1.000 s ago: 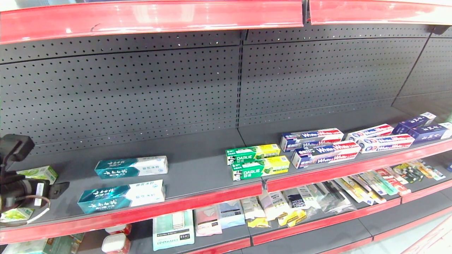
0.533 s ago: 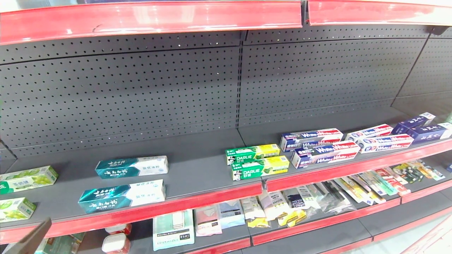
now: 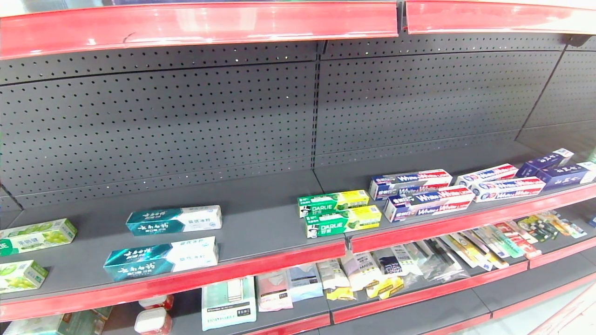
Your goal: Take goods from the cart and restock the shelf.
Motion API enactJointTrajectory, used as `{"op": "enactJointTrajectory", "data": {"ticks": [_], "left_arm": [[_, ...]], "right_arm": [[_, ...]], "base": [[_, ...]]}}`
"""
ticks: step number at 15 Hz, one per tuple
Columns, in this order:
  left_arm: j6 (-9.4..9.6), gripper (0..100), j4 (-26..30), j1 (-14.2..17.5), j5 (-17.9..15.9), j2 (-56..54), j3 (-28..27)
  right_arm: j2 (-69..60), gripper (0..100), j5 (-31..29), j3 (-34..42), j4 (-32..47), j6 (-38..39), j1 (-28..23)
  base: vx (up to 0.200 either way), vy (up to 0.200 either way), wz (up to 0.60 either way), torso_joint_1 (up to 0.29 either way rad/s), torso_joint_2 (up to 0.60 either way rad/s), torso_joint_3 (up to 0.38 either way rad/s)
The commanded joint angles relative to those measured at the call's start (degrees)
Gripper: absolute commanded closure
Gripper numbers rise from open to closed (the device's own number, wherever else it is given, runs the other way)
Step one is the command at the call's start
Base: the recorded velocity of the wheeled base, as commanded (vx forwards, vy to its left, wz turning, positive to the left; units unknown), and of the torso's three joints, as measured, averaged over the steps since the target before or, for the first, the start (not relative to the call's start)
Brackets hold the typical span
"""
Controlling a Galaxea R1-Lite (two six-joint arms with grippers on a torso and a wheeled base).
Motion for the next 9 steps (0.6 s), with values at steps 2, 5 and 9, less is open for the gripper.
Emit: {"op": "enactJointTrajectory", "data": {"ticks": [2,5,9], "left_arm": [[-0.98,0,0.96,-3.41,-1.36,-8.00,3.54],[-2.74,0,0.88,-3.15,-0.04,-9.06,3.72],[-5.73,0,-6.33,-3.15,14.81,-9.06,6.97]], "right_arm": [[0.00,0,0.02,0.00,0.00,0.00,0.01],[0.09,0,0.02,0.00,0.00,0.00,0.01],[0.00,0,0.02,0.00,0.00,0.00,0.01]], "base": [[0.000,0.000,0.00,0.000,0.00,0.000],[0.000,0.000,0.00,0.000,0.00,0.000],[0.000,0.000,0.00,0.000,0.00,0.000]]}}
